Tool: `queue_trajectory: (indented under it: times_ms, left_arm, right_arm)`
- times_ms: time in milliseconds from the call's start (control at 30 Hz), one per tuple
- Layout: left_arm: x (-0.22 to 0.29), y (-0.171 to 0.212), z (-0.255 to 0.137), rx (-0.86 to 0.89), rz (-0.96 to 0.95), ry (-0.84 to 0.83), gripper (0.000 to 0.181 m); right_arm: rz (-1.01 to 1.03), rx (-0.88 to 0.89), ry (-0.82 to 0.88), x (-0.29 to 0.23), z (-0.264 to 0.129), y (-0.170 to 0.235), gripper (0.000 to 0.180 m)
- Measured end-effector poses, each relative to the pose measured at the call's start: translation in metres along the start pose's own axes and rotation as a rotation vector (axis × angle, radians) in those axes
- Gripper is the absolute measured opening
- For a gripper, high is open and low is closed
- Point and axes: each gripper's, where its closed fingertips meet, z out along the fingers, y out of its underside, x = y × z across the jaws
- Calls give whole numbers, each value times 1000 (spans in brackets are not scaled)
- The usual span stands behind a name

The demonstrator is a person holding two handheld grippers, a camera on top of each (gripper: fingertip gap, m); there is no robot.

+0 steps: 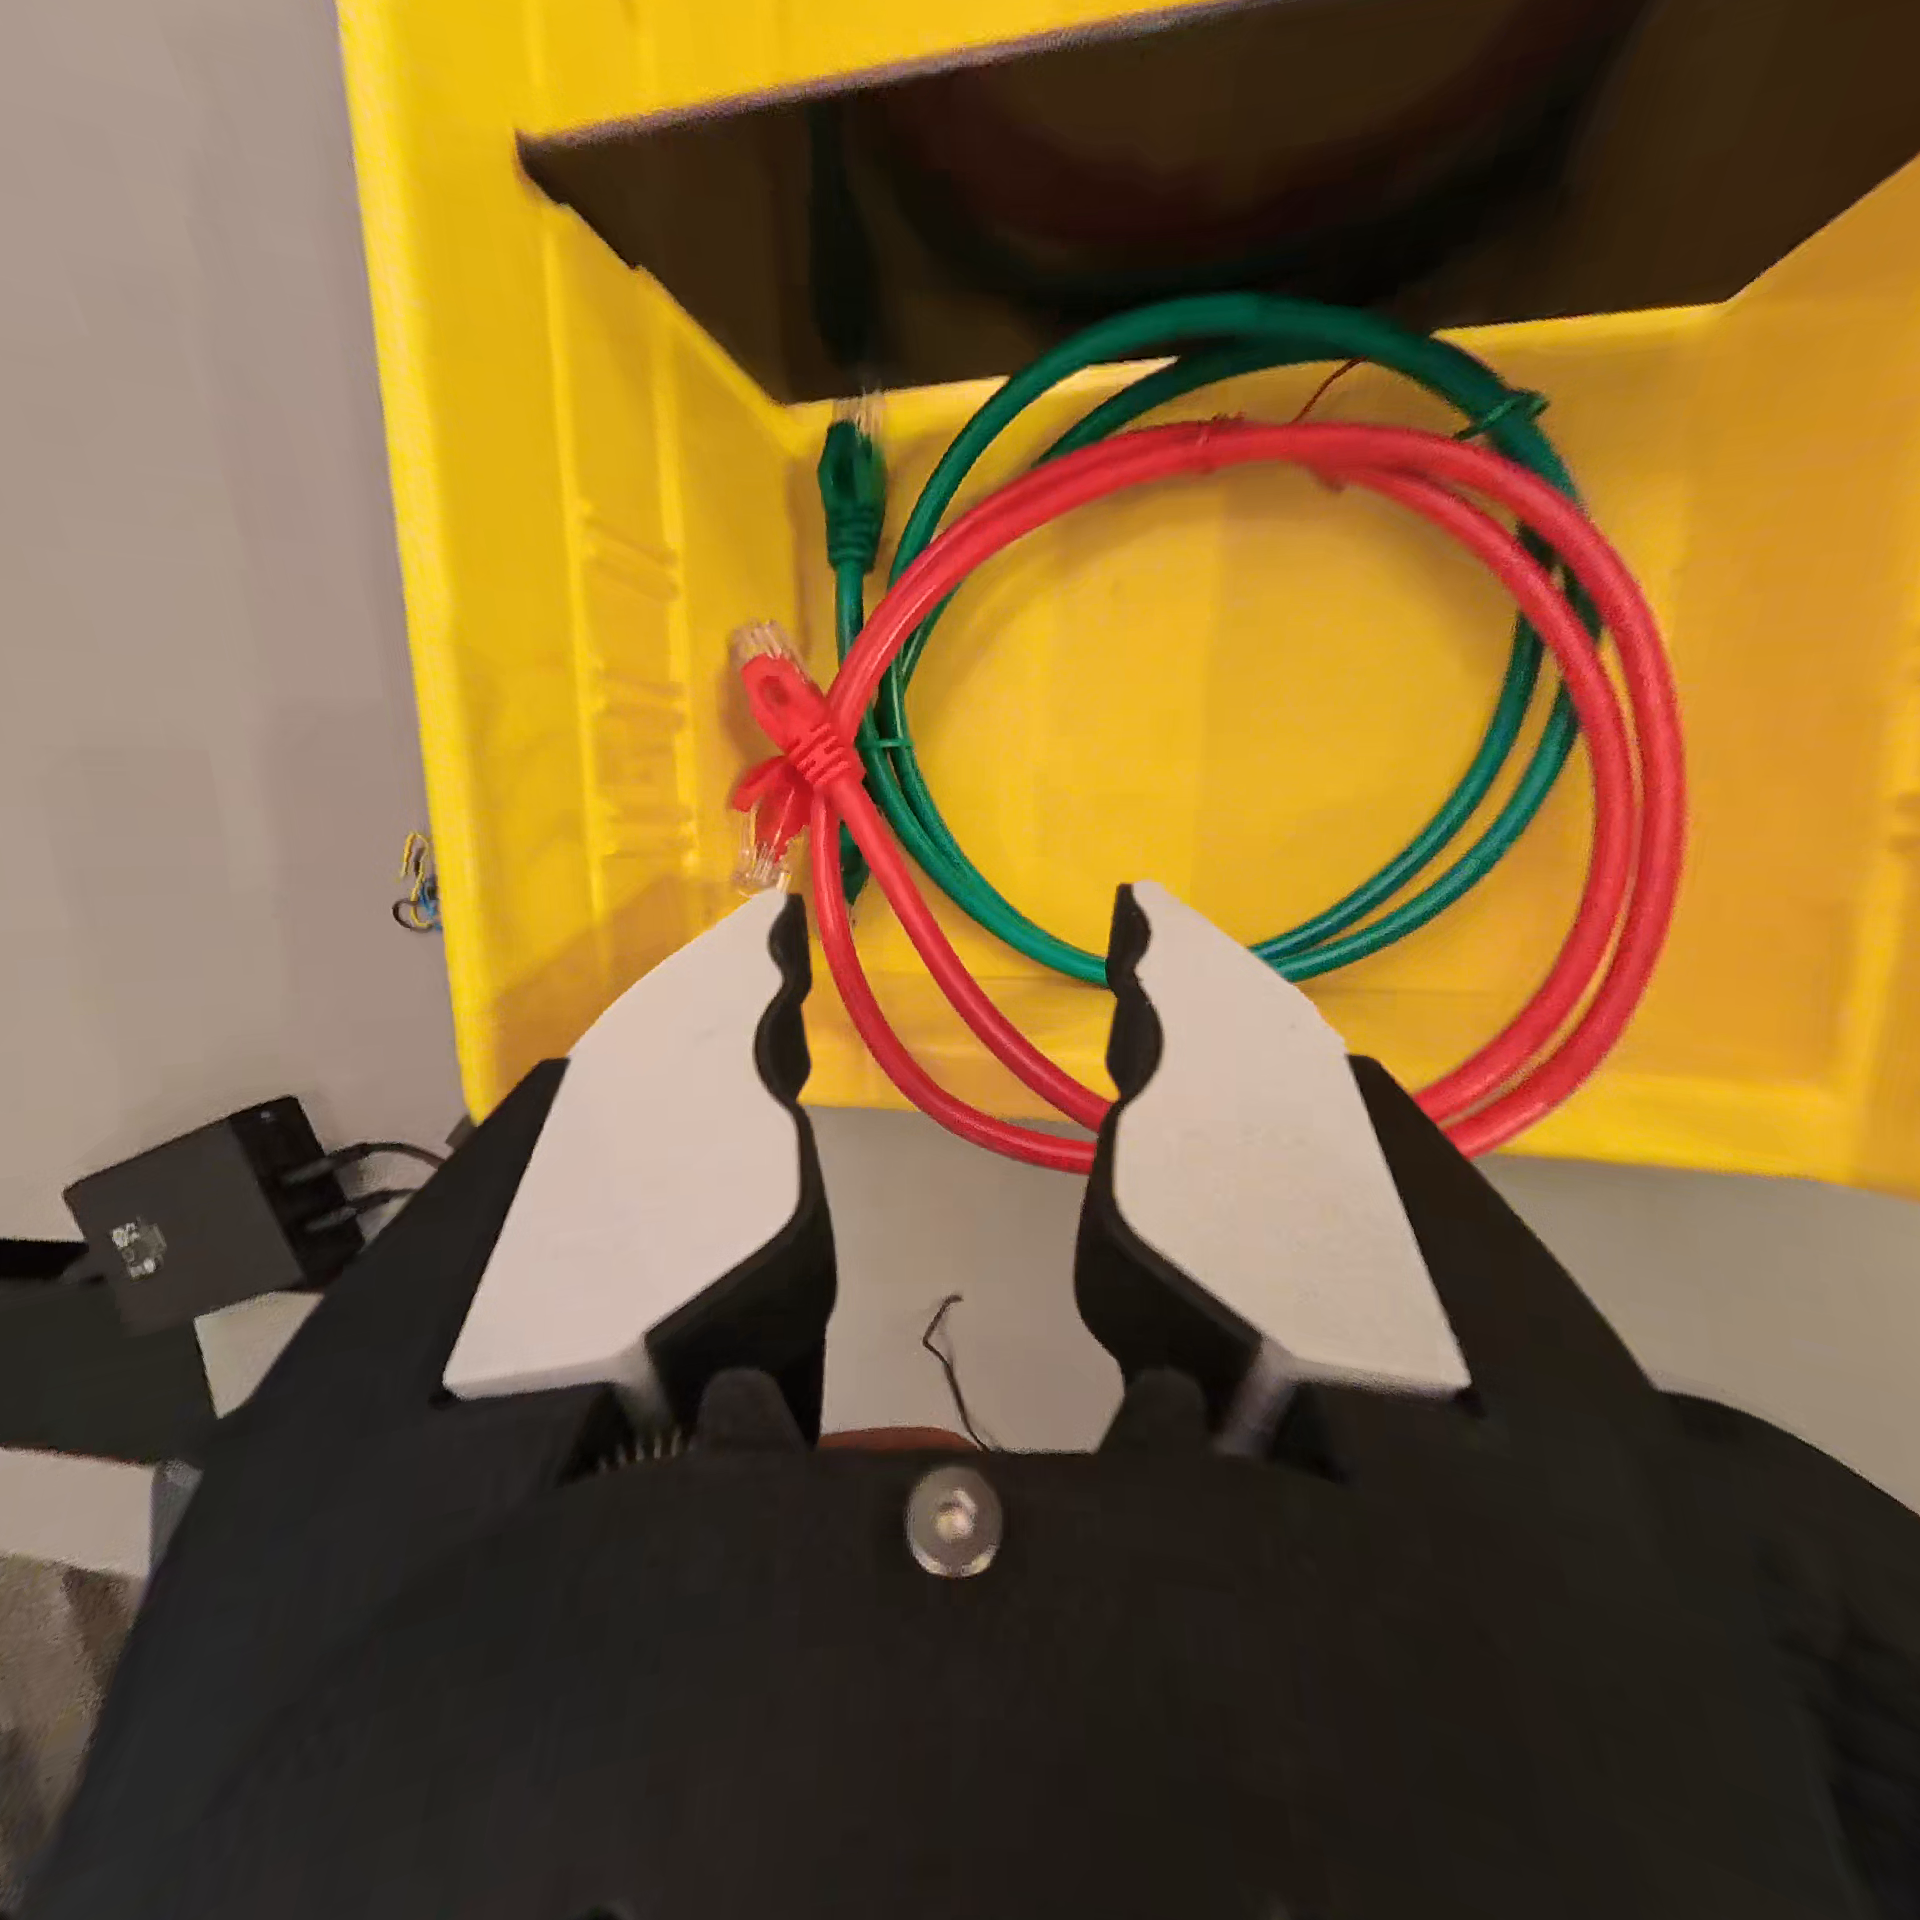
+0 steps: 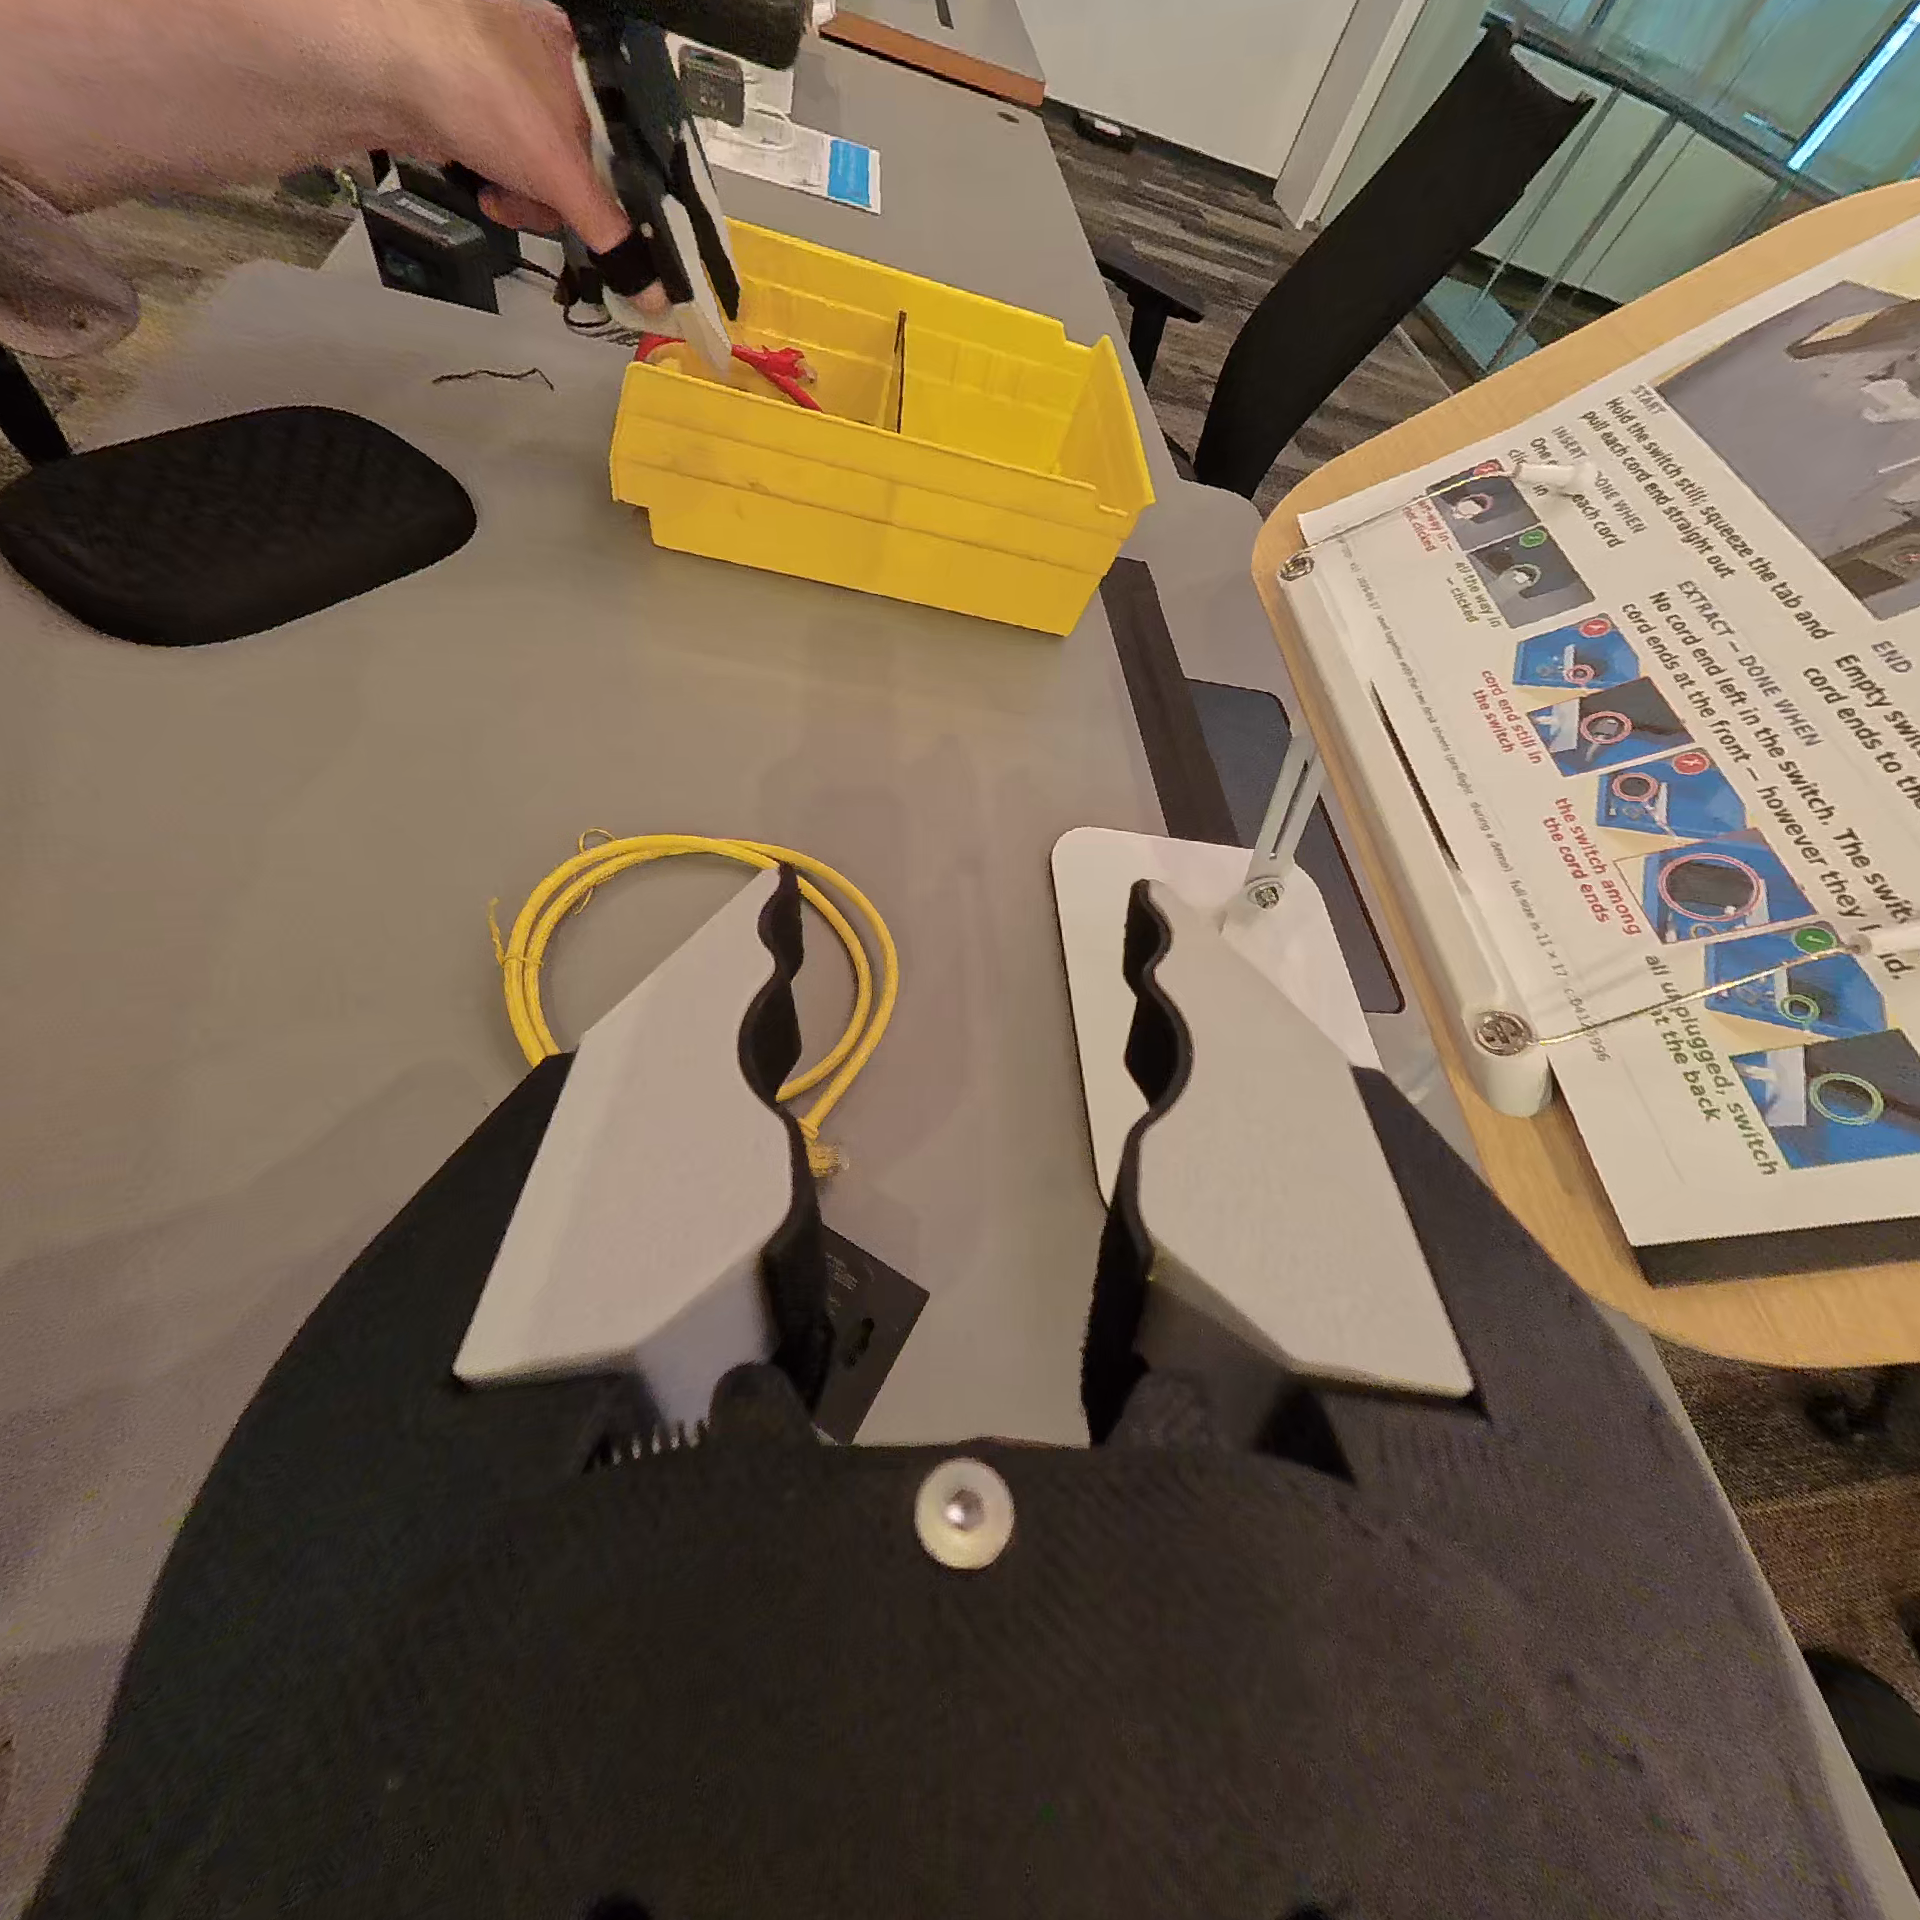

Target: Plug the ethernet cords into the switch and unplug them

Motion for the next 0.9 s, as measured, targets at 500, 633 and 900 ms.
queue_trajectory:
  times_ms: [500, 633, 900]
  left_arm:
    - [-10, -1, 9, -40, 51, -62, 9]
    - [-12, -4, 8, -34, 45, -82, 48]
    - [5, 2, 21, -169, -15, 92, 45]
  right_arm:
    - [6, 1, -40, -5, 8, 2, 61]
    - [10, 5, -44, -5, 8, 2, 61]
    - [8, 1, -57, -7, 10, 2, 61]
